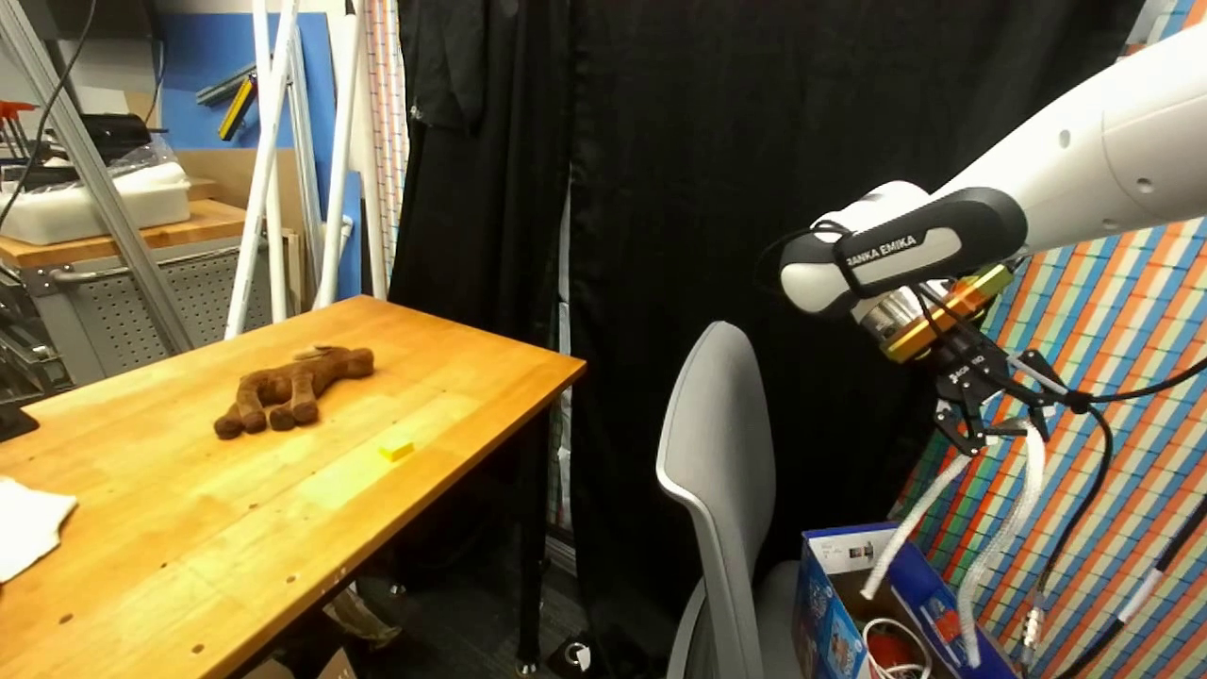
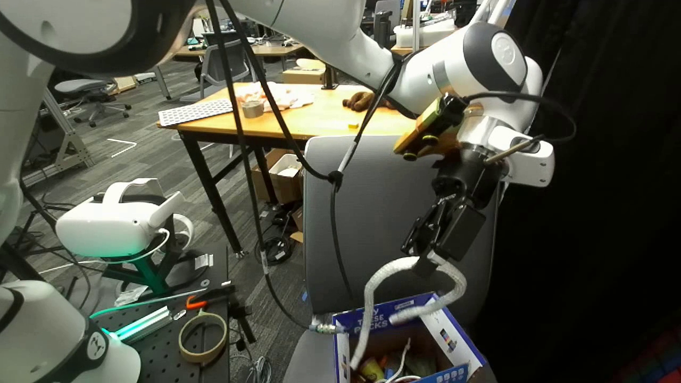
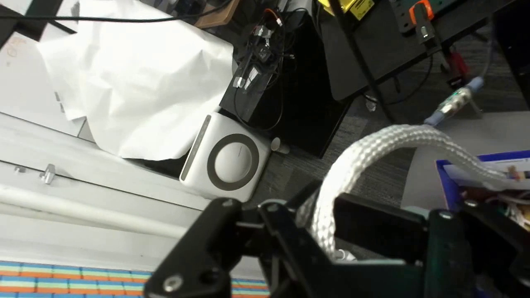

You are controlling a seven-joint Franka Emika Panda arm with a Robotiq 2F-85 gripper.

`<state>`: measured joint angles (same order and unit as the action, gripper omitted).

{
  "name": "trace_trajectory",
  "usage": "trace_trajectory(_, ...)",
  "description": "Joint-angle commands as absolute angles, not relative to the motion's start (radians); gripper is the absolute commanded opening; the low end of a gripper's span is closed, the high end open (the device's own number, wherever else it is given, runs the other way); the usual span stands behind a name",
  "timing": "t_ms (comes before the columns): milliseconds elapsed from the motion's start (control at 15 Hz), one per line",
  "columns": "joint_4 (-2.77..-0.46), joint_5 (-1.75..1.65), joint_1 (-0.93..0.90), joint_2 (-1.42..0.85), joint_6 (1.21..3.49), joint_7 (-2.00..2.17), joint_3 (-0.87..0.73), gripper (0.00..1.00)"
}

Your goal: Put the string on the headrest in the blue box

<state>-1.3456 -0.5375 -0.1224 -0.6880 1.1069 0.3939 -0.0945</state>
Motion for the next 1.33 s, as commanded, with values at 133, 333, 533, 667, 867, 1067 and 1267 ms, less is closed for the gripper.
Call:
trace_trajectory(133,-1.34,-0.57,-0.114,-0.526,1.075,0.449,-0.121,0.33)
trace_trajectory(333,-1.334,-0.569,-0.102,-0.484,1.072,0.47,-0.122,0.38)
trace_trajectory(533,-1.341,-0.564,-0.085,-0.469,1.074,0.486,-0.124,0.59)
trace_trajectory(667,-1.348,-0.559,-0.075,-0.464,1.072,0.496,-0.125,0.74)
trace_trajectory(867,-1.363,-0.514,-0.045,-0.454,1.13,0.489,-0.112,0.99)
trace_trajectory(1067,-1.337,-0.487,-0.05,-0.487,1.15,0.478,-0.116,0.96)
trace_trajectory(1267,-1.338,-0.472,-0.047,-0.486,1.167,0.478,-0.112,1.0)
